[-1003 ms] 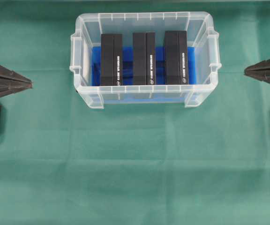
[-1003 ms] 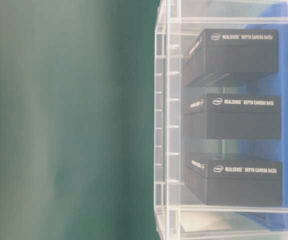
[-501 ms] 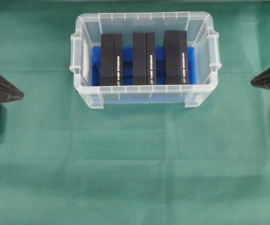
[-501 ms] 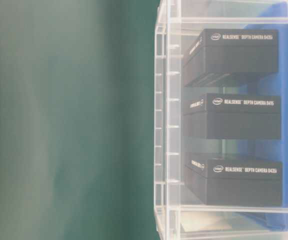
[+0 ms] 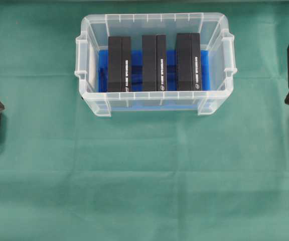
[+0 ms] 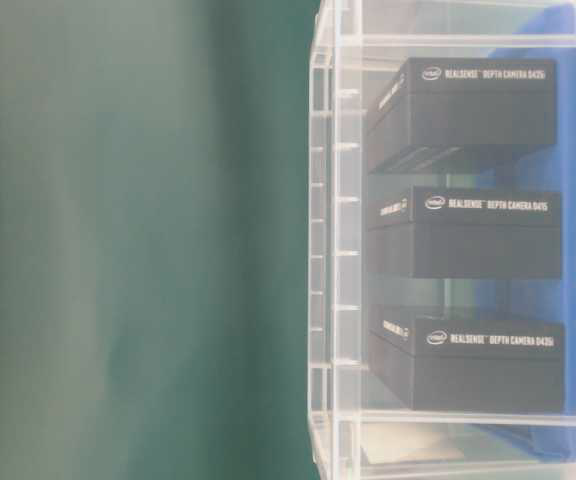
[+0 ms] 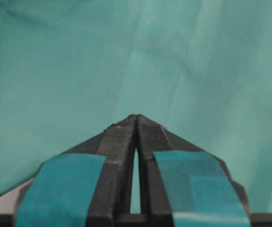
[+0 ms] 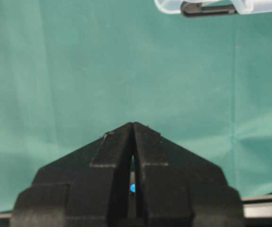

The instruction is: Take out the box from the case.

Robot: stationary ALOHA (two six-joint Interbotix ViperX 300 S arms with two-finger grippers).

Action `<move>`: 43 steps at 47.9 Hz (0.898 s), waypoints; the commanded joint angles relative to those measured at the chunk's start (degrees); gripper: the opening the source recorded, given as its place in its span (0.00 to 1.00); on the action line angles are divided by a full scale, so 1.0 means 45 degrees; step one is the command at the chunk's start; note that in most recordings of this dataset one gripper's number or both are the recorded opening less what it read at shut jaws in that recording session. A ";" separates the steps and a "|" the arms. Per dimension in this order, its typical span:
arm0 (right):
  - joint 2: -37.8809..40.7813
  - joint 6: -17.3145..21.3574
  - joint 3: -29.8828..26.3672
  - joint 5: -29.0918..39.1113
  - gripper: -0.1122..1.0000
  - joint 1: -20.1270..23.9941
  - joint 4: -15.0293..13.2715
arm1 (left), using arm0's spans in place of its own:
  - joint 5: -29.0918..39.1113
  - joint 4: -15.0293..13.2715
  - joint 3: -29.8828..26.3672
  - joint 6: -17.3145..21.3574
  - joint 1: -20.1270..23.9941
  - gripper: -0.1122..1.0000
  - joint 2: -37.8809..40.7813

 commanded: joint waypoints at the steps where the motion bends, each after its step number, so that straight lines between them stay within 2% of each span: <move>1: 0.0078 0.0469 -0.0371 0.0039 0.10 -0.0039 -0.0098 | -0.0020 0.0020 -0.0332 -0.0078 0.0020 0.11 0.0215; 5: 0.0215 0.1680 -0.0391 0.0156 0.10 -0.0020 -0.0234 | -0.0020 0.0039 -0.0391 -0.0527 0.0020 0.11 0.0469; 9: 0.0469 0.3496 -0.0430 0.0371 0.10 -0.0039 -0.0527 | -0.0020 0.0059 -0.0430 -0.1426 0.0156 0.11 0.0742; 10: 0.0586 0.4316 -0.0449 0.0508 0.10 -0.0039 -0.0684 | -0.0020 0.0059 -0.0449 -0.1738 0.0195 0.11 0.0781; 13: 0.0801 0.5957 -0.0469 0.0801 0.10 -0.0020 -0.1055 | 0.0000 0.0059 -0.0488 -0.2734 0.0352 0.11 0.0957; 20: 0.1094 0.8926 -0.0547 0.1680 0.10 -0.0039 -0.1777 | 0.0156 0.0156 -0.0469 -0.5645 0.0742 0.11 0.0996; 28: 0.1191 1.1387 -0.0586 0.1992 0.10 -0.0020 -0.1934 | 0.0723 0.0176 -0.0508 -0.8750 0.0840 0.11 0.1074; 32: 0.1191 1.2656 -0.0586 0.1992 0.10 -0.0039 -0.1973 | 0.1133 0.0273 -0.0527 -0.9883 0.0859 0.11 0.1133; 37: 0.1211 1.4023 -0.0586 0.2031 0.10 -0.0020 -0.2070 | 0.1387 0.0352 -0.0586 -1.0801 0.0840 0.11 0.1230; 43: 0.1309 1.4199 -0.0605 0.2090 0.10 -0.0020 -0.2070 | 0.1445 0.0371 -0.0625 -1.1113 0.0840 0.11 0.1367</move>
